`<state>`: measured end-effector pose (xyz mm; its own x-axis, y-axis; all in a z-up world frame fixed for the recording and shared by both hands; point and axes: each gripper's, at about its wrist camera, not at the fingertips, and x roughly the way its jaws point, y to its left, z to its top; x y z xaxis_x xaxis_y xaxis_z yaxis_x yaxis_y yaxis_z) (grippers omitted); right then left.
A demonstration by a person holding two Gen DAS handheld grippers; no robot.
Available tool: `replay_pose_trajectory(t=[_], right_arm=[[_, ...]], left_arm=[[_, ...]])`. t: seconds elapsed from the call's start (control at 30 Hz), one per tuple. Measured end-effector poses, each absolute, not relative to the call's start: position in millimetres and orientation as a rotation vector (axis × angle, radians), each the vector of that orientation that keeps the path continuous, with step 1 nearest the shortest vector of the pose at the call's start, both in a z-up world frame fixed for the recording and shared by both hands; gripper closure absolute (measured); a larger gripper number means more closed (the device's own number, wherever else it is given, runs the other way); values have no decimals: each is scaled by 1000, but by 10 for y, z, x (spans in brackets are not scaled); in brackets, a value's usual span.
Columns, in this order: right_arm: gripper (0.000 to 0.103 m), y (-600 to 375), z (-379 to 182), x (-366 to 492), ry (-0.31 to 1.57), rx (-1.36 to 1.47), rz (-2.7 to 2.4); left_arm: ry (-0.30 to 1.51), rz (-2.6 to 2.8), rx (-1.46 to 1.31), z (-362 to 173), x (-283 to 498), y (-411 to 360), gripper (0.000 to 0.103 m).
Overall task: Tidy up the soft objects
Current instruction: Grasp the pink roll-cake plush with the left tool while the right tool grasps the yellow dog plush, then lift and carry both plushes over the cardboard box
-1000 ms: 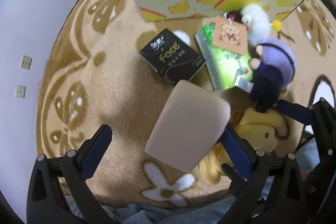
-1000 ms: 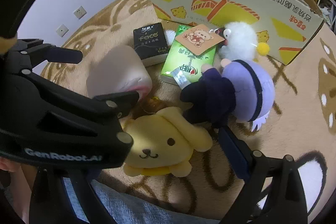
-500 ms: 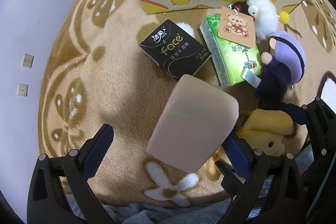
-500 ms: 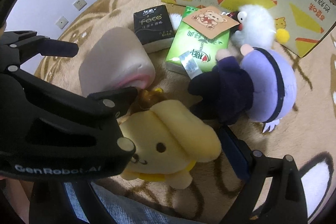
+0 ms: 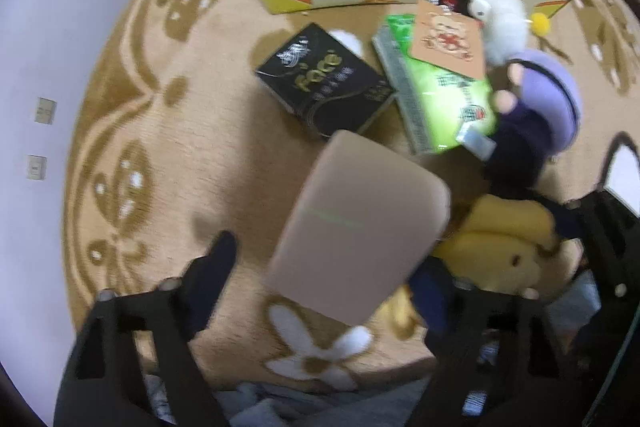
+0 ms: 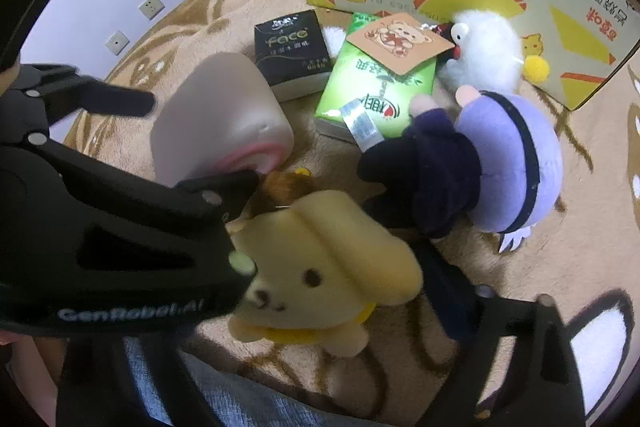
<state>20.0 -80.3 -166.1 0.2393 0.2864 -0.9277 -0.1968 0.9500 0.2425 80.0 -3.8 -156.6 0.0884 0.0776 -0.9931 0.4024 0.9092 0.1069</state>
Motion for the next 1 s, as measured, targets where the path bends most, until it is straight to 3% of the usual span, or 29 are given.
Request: replay_pose_trajectory(t=[0.03,0.23,1.0], right_arm=[[26,-786,-1643,186,1286,79,344],[42,-751,-1488,143,1212,15,317],[50,-1217,-660,87,879,55,122]], left_arm=[[1477,-276,378,-1556,795,-43,47],[1432,-259,345,-1439,800,26,63],[1032,-158,231,-469,909,218,74]])
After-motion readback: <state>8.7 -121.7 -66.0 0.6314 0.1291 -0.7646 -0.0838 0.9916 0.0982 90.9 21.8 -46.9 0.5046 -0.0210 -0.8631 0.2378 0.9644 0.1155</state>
